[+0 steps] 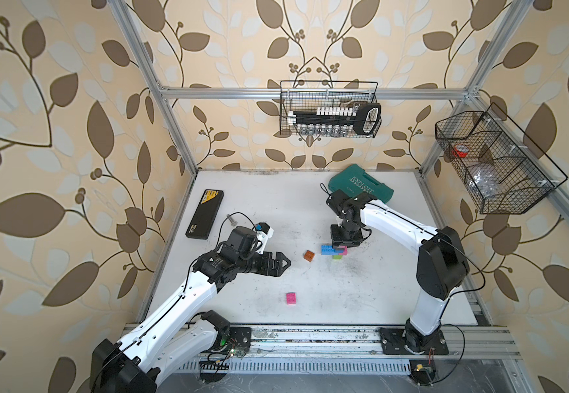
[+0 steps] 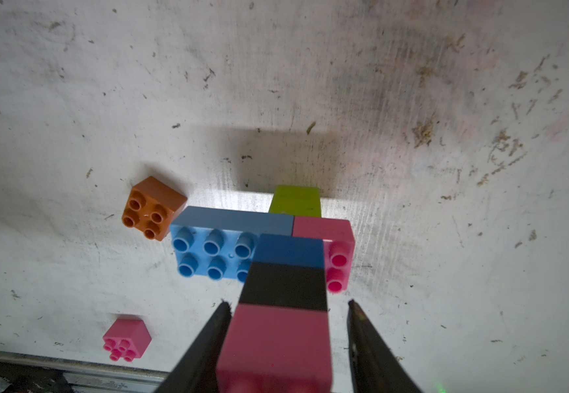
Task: Assemble the number 4 with lego
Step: Assemble the lego brick with the lego brick.
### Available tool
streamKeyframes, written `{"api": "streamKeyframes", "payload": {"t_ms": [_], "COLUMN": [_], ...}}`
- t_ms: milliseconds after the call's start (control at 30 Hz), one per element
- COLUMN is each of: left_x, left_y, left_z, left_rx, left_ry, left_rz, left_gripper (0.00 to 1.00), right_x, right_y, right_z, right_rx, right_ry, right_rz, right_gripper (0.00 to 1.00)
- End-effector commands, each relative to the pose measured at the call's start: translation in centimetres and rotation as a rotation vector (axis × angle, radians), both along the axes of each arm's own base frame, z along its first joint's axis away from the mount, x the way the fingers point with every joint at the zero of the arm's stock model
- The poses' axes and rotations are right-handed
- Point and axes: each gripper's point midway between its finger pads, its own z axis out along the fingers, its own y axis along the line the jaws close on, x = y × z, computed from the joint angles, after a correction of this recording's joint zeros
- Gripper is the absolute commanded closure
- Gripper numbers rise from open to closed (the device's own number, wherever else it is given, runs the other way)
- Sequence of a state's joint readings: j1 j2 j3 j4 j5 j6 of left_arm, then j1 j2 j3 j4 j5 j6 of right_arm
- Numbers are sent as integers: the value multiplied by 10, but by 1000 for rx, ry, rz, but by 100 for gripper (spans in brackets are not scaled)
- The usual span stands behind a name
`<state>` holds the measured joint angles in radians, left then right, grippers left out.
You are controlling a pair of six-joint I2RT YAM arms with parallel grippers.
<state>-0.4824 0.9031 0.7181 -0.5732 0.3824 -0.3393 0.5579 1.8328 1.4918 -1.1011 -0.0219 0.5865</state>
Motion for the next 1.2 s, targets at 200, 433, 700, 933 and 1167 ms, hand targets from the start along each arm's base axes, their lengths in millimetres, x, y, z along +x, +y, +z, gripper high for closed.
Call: {"api": "streamKeyframes", "payload": {"t_ms": [200,433,700,933,1167], "left_x": [8,16,42,53,71], "left_y": [-1,-6,-23,-61,-80], "left_z": [4,-9,-25,-53,-71], "left_rx": [20,77,243,349,352], "left_ry": [-25,16,47,52,61], "left_rz": [-20,-49,-114,-173,-152], "left_gripper": [1,1,2,8,21], "right_x": [8,-7,-27,-33,-31], "right_y": [0,-9,-26,-42,-57], "right_z": [53,78,82,73,67], "right_rx": [43,73,176,396,515], "right_ry": [-111,-156,-179,-226,-236], "right_rz": [15,50,56,-2,-41], "right_gripper": [36,16,1,1,1]}}
